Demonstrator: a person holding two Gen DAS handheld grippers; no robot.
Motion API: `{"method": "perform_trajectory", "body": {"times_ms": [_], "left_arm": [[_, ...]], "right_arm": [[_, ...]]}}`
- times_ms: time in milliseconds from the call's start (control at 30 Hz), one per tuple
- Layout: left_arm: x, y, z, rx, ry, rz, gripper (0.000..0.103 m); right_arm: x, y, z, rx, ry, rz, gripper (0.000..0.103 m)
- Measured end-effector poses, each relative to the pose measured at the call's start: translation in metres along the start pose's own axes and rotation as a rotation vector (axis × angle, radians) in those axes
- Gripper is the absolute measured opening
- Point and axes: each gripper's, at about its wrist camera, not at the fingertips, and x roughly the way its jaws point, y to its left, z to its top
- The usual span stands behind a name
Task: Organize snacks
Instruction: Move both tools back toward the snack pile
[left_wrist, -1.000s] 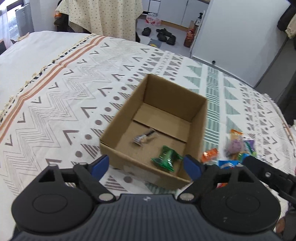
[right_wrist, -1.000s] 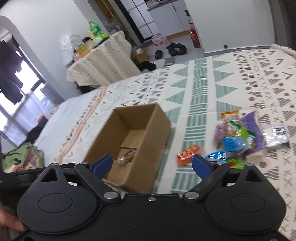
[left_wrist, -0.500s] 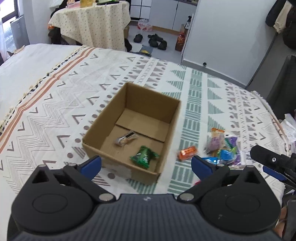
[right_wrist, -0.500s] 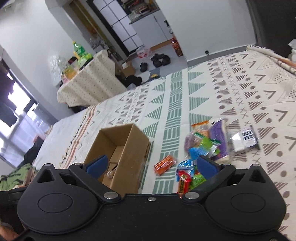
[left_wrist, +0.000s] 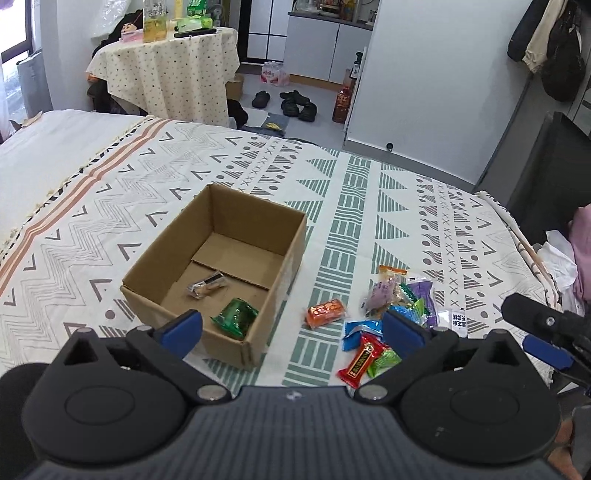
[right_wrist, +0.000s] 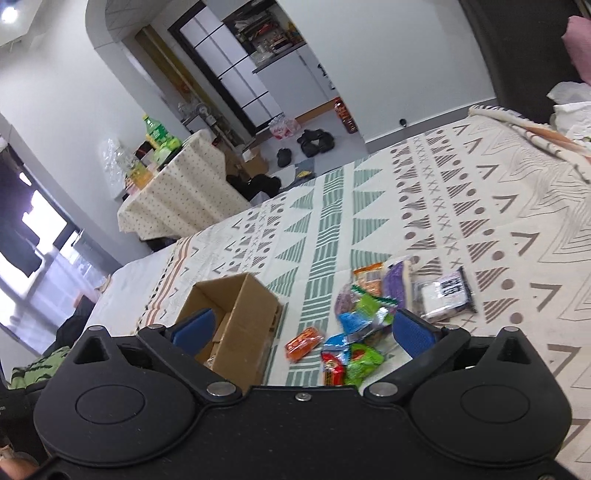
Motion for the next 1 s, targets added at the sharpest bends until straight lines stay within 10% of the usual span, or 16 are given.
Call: {"method": "perform_trajectory", "body": {"times_ms": [1000], "left_arm": [[0.064, -0.068, -0.044, 0.005, 0.090, -0.015, 0.091]], "right_arm": [[0.015, -0.107, 0.005, 0.253, 0.001, -0.052, 0.103]]}}
